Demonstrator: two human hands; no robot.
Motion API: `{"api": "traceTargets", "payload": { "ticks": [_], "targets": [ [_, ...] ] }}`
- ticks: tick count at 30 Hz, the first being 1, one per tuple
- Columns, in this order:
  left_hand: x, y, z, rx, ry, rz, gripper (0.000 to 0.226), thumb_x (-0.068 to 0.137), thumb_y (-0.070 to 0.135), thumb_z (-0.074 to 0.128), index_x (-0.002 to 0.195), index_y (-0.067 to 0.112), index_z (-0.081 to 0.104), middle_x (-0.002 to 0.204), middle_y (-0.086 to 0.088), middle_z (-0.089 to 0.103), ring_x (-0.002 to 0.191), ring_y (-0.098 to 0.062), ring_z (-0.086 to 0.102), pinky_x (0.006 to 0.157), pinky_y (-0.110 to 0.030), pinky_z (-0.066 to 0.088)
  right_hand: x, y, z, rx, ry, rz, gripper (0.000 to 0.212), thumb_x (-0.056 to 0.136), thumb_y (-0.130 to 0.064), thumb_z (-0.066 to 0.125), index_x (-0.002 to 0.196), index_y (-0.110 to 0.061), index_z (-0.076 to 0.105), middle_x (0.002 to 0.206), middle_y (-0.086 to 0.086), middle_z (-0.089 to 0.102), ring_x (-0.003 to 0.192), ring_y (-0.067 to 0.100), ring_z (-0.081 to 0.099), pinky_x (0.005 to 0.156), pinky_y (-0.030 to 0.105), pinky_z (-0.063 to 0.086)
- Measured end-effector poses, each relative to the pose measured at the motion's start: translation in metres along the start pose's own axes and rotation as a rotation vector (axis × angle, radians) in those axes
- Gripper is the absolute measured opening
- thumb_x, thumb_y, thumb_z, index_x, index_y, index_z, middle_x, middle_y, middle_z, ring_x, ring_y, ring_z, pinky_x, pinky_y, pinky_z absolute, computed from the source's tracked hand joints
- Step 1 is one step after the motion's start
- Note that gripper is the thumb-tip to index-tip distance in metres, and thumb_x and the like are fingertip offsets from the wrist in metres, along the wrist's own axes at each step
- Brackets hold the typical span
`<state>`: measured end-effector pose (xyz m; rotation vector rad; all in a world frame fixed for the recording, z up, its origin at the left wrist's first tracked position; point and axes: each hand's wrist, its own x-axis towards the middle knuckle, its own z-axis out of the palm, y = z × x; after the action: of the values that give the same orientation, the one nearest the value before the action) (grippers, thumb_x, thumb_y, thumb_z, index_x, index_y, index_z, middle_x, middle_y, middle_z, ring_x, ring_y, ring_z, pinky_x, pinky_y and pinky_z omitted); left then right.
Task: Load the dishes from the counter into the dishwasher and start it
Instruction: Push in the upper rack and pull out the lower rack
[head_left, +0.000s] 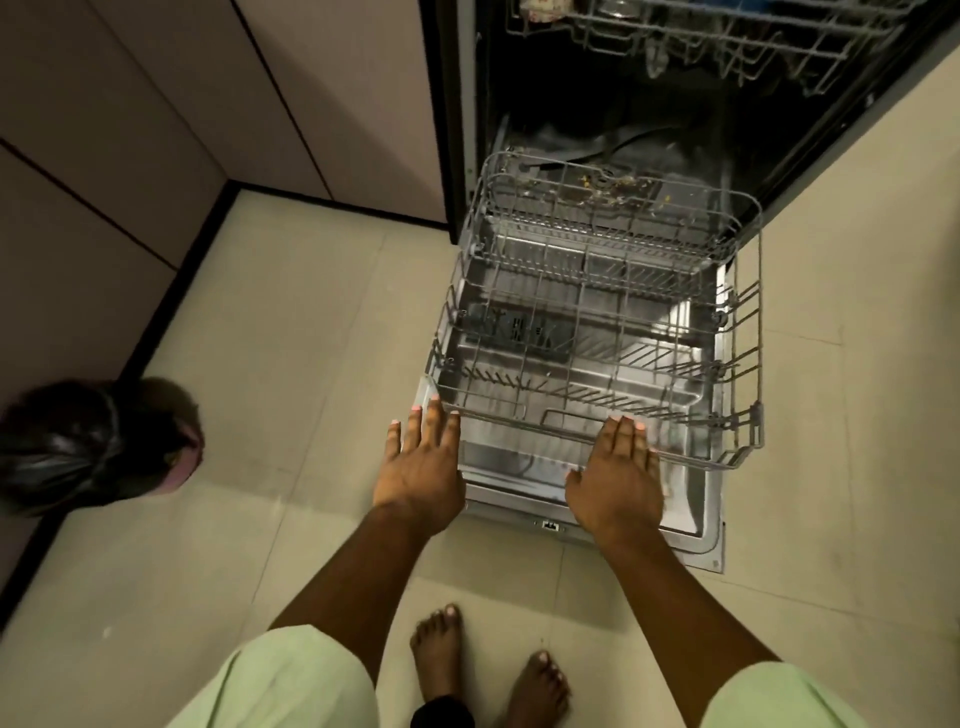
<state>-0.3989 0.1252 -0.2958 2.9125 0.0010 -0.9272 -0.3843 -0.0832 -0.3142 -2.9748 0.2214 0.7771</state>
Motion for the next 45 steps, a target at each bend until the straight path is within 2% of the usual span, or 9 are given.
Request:
{"api": "traceTargets", "payload": {
  "ticks": [7,16,22,25,30,36,45],
  "targets": [
    [-0.1,-0.021,-0.057,-0.12,0.056,-0.119,0.073,0.101,0.031,0.039,0.158,0.016,-0.004,0.163,-0.011,-0.02,0.151,-0.031,-0.016,0.123,-0.047,-0.004,-0.087,-0.068,-0.068,0.01,0.038,-0.175,0.086,0.099,-0.044,0.045,0.155,-0.005,-0.006,0.163,0.016,-0.004,0.151,0.031,-0.005,0.121,0.041,0.002],
    [-0.228,-0.043,-0.132,-0.203,0.162,-0.221,0.071,0.102,0.028,0.037,0.159,0.016,-0.004,0.164,-0.012,-0.016,0.151,-0.031,-0.015,0.123,-0.047,-0.005,-0.205,-0.125,-0.164,-0.013,0.078,-0.338,0.086,0.099,-0.05,0.04,0.154,-0.007,-0.011,0.163,0.014,-0.01,0.15,0.029,-0.012,0.121,0.042,-0.004],
    [-0.305,-0.056,-0.182,-0.287,0.235,-0.251,0.072,0.1,0.035,0.041,0.159,0.014,0.006,0.166,-0.014,-0.004,0.152,-0.033,-0.006,0.123,-0.049,-0.003,-0.273,-0.159,-0.222,-0.033,0.16,-0.515,0.085,0.097,-0.05,0.043,0.156,-0.006,-0.001,0.164,0.014,0.0,0.151,0.028,-0.004,0.122,0.041,0.0],
    [-0.318,-0.06,-0.202,-0.3,0.343,-0.229,0.068,0.102,0.033,0.039,0.158,0.013,0.007,0.165,-0.015,-0.002,0.152,-0.033,-0.004,0.121,-0.048,-0.004,-0.292,-0.177,-0.241,-0.039,0.232,-0.555,0.083,0.098,-0.048,0.042,0.156,-0.005,0.001,0.164,0.015,0.002,0.151,0.028,-0.003,0.121,0.039,-0.001],
    [-0.32,-0.088,-0.234,-0.265,0.506,-0.183,0.067,0.101,0.028,0.04,0.158,0.013,0.008,0.165,-0.015,0.001,0.152,-0.034,-0.002,0.121,-0.048,-0.004,-0.291,-0.219,-0.275,-0.058,0.3,-0.607,0.08,0.099,-0.045,0.042,0.155,-0.005,0.001,0.164,0.015,0.002,0.151,0.028,-0.003,0.123,0.041,0.002],
    [-0.318,-0.155,-0.262,-0.271,0.558,-0.253,0.075,0.095,0.021,0.043,0.158,0.013,0.004,0.165,-0.016,-0.002,0.152,-0.034,-0.005,0.122,-0.049,-0.003,-0.271,-0.263,-0.307,-0.043,0.386,-0.633,0.082,0.098,-0.05,0.041,0.156,-0.008,0.002,0.164,0.012,0.001,0.151,0.027,-0.004,0.122,0.04,0.001],
    [-0.271,-0.236,-0.317,-0.232,0.596,-0.39,0.072,0.102,0.041,0.038,0.159,0.016,0.002,0.166,-0.011,-0.004,0.153,-0.031,-0.006,0.122,-0.048,-0.003,-0.198,-0.334,-0.34,0.007,0.391,-0.679,0.078,0.098,-0.053,0.04,0.157,-0.013,0.007,0.164,0.012,0.003,0.151,0.027,-0.004,0.122,0.041,0.001]
  ]
}}
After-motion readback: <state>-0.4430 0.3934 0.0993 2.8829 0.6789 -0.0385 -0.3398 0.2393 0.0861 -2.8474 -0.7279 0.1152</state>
